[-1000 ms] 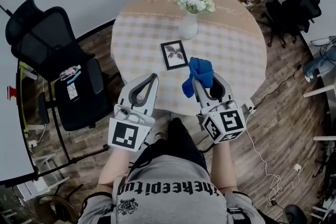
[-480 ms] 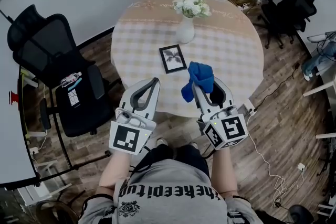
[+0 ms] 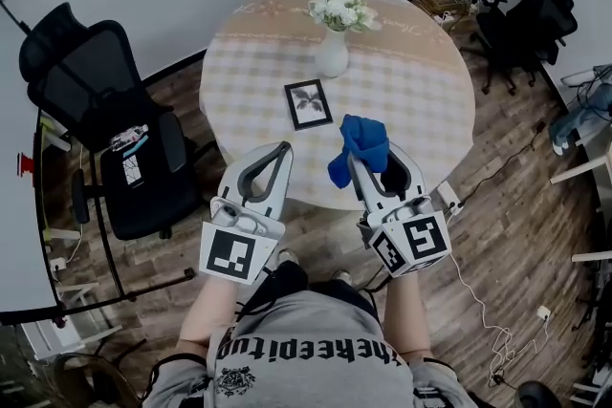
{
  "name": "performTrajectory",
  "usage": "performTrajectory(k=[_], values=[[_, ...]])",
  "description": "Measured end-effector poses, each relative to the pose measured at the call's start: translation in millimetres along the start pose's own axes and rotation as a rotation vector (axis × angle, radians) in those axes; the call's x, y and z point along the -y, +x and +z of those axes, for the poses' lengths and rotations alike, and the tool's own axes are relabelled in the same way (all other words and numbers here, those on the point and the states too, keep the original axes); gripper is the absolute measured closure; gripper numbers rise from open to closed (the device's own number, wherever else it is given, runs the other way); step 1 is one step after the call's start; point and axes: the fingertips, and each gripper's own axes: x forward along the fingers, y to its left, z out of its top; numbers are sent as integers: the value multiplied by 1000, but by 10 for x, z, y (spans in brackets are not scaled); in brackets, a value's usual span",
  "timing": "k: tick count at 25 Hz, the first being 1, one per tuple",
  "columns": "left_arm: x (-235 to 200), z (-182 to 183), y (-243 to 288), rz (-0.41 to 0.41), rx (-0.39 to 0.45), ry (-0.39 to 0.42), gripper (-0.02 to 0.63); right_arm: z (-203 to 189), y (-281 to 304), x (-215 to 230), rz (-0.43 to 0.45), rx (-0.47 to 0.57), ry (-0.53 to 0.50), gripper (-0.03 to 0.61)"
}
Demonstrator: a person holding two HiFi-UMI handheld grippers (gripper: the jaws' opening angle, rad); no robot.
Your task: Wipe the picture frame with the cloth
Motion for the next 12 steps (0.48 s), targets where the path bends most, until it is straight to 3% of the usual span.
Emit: performTrajectory(k=[12], values=[[423, 116, -272, 106, 0, 1, 597, 47, -470, -49, 99, 11, -8, 414]])
